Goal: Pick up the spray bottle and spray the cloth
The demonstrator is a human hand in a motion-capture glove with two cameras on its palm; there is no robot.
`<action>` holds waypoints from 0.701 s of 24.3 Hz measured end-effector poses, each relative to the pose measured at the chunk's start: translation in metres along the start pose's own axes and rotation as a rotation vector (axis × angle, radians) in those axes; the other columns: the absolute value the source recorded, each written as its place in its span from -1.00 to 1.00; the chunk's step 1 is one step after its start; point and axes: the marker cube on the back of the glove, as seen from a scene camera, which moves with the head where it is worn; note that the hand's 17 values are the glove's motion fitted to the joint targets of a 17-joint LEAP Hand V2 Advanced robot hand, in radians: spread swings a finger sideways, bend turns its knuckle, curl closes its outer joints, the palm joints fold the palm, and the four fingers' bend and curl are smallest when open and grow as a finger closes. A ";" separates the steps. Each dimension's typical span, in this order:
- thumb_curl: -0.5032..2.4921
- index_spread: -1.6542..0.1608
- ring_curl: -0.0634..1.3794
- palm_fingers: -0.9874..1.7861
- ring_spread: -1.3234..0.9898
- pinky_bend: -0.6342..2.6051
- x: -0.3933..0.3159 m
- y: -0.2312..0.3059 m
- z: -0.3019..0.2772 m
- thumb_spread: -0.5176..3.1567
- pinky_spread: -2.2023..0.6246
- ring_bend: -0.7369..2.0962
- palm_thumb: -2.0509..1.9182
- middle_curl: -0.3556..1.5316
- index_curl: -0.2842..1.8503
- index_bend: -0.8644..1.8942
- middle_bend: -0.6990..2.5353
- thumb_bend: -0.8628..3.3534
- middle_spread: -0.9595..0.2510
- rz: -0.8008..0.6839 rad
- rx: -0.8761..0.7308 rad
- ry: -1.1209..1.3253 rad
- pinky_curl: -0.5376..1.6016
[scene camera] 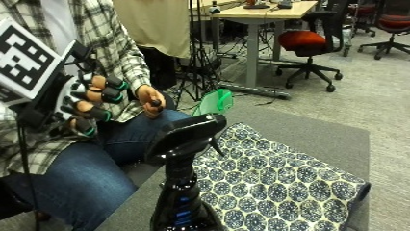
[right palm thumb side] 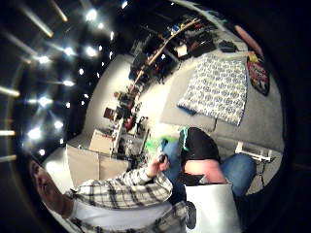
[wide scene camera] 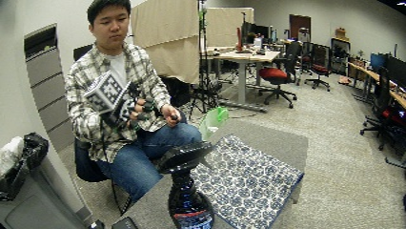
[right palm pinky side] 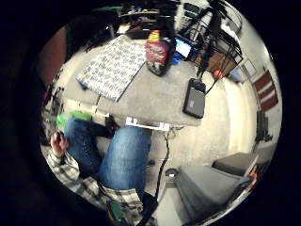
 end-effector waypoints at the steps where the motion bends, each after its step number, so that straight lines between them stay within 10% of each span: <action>1: -0.41 0.47 -0.61 -0.05 0.24 -0.30 0.019 -0.008 -0.004 -0.13 0.71 -0.21 0.32 -0.38 -0.51 -0.27 -0.46 -0.54 0.51 0.065 0.021 -0.021 -0.31; 17: -0.37 0.52 -0.54 -0.03 0.23 -0.26 0.184 -0.140 -0.005 -0.16 0.70 -0.18 0.40 -0.33 -0.50 -0.27 -0.45 -0.56 0.57 0.277 0.307 -0.260 -0.26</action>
